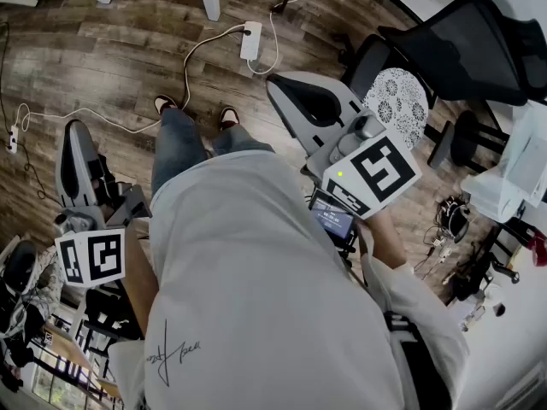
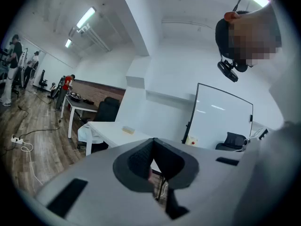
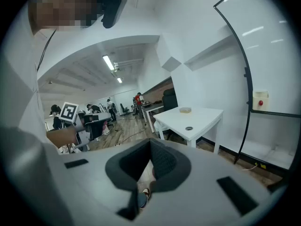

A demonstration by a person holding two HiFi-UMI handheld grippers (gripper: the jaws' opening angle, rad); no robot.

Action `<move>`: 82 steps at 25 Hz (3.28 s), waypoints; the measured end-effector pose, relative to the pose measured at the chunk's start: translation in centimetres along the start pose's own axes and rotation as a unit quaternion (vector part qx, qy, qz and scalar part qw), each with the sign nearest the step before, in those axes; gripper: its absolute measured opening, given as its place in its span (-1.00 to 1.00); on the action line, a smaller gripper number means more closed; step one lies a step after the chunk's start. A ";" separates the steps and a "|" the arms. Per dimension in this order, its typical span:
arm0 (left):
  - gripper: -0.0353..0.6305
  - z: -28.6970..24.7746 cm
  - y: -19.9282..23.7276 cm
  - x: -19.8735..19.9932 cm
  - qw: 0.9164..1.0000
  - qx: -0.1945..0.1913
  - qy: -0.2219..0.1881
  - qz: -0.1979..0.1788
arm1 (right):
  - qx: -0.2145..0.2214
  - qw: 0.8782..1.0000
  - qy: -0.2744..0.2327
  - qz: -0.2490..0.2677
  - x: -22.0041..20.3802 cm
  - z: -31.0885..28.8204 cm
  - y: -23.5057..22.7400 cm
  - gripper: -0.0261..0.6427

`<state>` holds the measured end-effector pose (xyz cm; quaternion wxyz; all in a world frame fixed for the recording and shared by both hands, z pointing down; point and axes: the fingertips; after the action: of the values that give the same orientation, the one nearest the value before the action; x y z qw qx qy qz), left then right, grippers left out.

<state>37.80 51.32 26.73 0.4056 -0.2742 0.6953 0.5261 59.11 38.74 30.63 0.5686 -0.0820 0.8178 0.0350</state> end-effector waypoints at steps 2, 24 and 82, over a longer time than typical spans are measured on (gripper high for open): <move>-0.88 0.3 0.1 0.0 1.000 0.005 -0.001 -0.007 | 0.004 1.000 -0.002 0.000 0.0 -0.1 0.4 -0.90; -0.88 -10.2 10.1 3.3 0.993 0.047 0.019 -0.104 | -0.030 0.999 0.006 0.023 6.7 -15.9 -0.8 -0.90; -0.88 -47.5 30.8 25.6 0.976 -0.162 0.099 -0.107 | -0.128 0.992 -0.017 -0.008 25.7 -61.1 -15.4 -0.90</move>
<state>-13.54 16.32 26.16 0.3389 -0.4603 0.6038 0.5556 -3.44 11.94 28.57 0.5676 -0.1603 0.7960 0.1359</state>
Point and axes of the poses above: the fingertips, and each gripper's own axes: z backward along the fingers, y to its left, x out of its top, and after that the axes turned 12 degrees about z, right-handed
